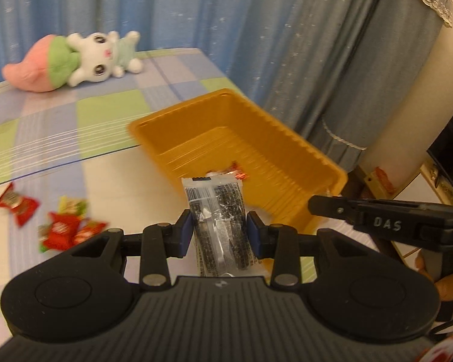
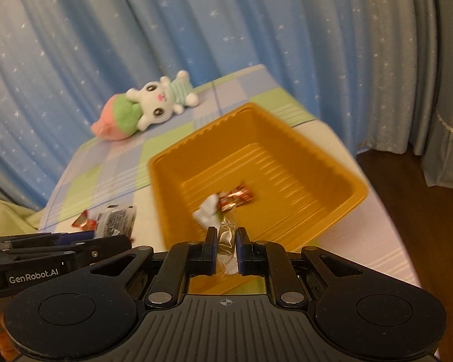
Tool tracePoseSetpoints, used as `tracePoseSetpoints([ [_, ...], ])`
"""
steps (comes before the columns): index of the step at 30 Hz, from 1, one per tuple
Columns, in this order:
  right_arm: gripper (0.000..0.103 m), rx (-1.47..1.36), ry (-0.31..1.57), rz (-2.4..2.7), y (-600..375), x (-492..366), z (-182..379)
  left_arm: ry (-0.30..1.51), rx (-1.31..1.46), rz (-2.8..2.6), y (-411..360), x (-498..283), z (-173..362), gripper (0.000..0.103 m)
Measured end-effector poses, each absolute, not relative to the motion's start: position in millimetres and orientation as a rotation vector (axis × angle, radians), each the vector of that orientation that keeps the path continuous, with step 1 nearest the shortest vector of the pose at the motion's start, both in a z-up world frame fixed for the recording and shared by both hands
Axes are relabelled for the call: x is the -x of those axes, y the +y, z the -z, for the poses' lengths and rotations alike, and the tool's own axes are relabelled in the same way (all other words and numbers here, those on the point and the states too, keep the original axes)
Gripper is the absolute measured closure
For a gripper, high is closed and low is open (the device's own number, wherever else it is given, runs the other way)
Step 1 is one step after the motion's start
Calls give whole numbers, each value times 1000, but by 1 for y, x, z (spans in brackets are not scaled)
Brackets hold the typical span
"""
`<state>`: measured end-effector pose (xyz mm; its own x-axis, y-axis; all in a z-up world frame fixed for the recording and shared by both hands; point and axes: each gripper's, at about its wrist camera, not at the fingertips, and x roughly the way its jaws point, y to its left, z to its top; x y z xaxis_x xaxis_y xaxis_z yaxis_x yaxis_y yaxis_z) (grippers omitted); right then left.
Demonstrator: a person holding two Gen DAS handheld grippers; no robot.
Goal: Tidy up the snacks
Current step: 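Carry the clear packet and small candy over the orange tray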
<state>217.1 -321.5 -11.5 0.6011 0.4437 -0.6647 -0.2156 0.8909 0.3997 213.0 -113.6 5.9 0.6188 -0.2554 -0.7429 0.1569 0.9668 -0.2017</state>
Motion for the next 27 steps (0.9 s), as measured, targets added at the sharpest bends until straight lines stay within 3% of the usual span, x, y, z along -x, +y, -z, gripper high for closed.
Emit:
tracePoseSetpoints([
  [27, 90, -275, 895, -428, -380, -298, 41, 977, 151, 157, -202, -309, 36, 68],
])
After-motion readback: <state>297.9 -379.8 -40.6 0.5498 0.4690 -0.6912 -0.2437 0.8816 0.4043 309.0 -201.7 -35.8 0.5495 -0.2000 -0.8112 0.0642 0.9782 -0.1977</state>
